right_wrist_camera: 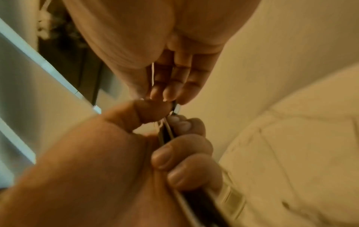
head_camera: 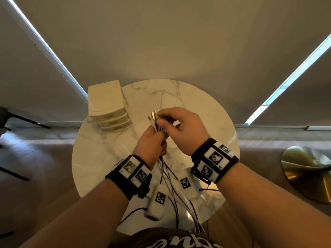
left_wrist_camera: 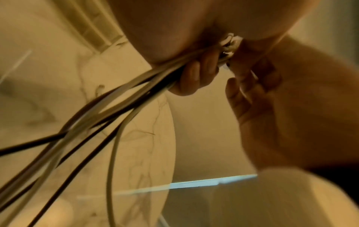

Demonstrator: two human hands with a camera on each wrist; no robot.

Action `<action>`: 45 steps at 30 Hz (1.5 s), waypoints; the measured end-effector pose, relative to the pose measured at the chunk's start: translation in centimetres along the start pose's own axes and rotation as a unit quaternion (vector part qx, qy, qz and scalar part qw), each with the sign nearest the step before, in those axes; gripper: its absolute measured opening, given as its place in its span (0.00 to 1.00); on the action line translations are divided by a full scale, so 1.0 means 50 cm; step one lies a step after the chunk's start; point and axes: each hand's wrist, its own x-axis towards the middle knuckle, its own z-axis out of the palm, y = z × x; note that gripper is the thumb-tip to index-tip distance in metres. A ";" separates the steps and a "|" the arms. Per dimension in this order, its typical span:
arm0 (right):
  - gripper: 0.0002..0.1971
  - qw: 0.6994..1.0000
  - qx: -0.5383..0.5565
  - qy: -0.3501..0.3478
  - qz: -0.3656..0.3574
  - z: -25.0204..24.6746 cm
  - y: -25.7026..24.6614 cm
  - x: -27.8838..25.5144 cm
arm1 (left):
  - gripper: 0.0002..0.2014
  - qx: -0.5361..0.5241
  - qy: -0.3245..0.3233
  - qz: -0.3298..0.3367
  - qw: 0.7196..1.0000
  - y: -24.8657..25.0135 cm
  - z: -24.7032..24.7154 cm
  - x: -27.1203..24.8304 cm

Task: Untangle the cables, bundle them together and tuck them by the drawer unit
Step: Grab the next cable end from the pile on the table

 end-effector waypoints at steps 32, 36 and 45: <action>0.26 0.859 -0.098 -0.262 0.429 -0.022 0.286 -0.189 | 0.21 -0.261 0.054 0.064 0.962 0.142 -0.033 0.075; 0.17 0.908 -0.134 -0.048 0.394 -0.119 0.303 -0.151 | 0.22 -0.286 0.012 0.060 0.956 0.151 0.003 0.069; 0.25 0.837 -0.157 -0.225 0.474 -0.168 0.346 -0.247 | 0.23 -0.321 -0.014 0.074 0.944 0.182 0.030 0.098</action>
